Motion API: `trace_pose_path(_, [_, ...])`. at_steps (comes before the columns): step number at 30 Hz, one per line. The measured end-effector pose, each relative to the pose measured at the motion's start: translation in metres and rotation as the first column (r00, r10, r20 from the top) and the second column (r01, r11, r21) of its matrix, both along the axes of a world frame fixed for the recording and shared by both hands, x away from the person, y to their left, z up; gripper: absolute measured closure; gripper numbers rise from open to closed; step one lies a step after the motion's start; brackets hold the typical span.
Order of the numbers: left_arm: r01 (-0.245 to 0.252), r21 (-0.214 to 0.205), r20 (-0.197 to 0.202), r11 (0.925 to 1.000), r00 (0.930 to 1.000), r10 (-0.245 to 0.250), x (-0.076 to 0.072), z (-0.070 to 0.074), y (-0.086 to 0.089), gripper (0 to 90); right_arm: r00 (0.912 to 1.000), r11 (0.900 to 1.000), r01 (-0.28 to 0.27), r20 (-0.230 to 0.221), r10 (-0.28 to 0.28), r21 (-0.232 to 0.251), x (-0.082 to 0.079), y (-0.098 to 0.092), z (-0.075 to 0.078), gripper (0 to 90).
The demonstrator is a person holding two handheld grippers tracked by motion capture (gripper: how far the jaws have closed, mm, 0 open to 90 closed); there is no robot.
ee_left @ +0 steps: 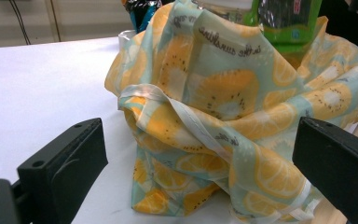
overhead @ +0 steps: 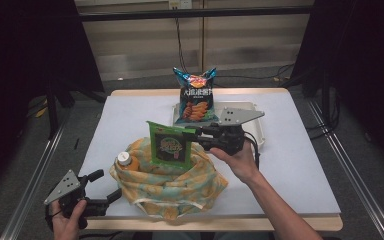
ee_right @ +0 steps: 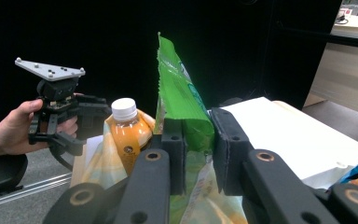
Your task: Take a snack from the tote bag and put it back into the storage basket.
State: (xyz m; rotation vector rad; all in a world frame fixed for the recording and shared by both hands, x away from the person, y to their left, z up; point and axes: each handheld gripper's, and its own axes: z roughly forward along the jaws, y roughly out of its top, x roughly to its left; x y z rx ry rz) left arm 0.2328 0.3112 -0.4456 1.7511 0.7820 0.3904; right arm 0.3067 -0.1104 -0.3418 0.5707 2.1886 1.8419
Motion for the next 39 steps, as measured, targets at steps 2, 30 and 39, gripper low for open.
trace_pose_path(2, [-0.002,0.001,0.004,1.0000,1.0000,0.002,0.000,0.000,0.000,2.6,1.0000,1.0000,0.001,0.004,-0.001,0.008,0.001,-0.001,0.004,76.3])
trace_pose_path(30, [0.010,-0.021,0.003,0.9997,0.9999,-0.010,0.001,-0.001,0.002,2.7,0.9924,0.9926,0.110,0.050,-0.112,0.051,0.022,-0.053,0.049,76.6])
trace_pose_path(39, [0.002,-0.013,-0.001,0.9999,1.0000,-0.002,0.002,-0.002,0.002,2.7,0.9847,0.9848,0.170,0.033,-0.171,0.037,0.033,-0.078,0.044,76.6])
